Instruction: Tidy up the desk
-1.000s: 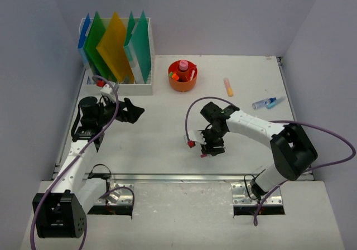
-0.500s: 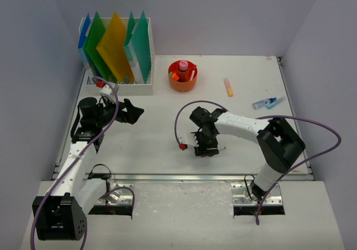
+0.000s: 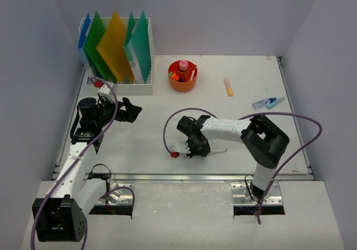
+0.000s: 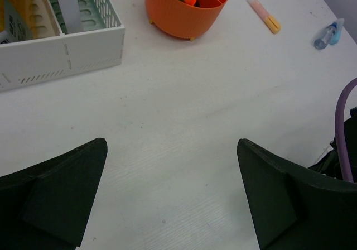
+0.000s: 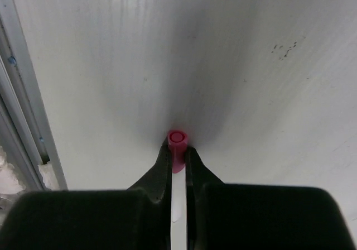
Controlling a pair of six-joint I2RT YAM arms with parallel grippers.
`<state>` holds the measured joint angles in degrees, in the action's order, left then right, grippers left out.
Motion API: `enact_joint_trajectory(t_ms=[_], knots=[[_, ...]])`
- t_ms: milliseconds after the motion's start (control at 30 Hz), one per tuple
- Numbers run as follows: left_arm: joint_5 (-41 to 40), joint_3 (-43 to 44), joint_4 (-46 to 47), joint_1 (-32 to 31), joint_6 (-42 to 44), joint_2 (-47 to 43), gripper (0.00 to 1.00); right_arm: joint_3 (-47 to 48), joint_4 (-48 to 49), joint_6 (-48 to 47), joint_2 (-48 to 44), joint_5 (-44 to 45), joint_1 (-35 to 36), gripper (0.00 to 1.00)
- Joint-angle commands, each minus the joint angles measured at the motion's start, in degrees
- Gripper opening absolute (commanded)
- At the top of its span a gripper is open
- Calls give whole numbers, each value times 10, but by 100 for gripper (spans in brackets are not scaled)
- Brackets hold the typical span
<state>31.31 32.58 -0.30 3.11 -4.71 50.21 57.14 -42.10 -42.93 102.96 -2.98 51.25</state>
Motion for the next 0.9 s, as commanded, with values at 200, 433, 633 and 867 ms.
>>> enact_joint_trajectory(t_ms=[200, 433, 633, 867], knots=[[6, 1, 36, 2, -7, 6, 100, 503, -96, 105, 96, -183, -166, 0], [16, -10, 81, 2, -41, 23, 100, 455, 241, 295, 88, -207, -271, 0], [21, -12, 128, 2, -75, 42, 100, 403, 522, 500, 117, -131, -332, 0], [14, -12, 130, 2, -67, 51, 100, 390, 639, 621, 151, -96, -352, 0]])
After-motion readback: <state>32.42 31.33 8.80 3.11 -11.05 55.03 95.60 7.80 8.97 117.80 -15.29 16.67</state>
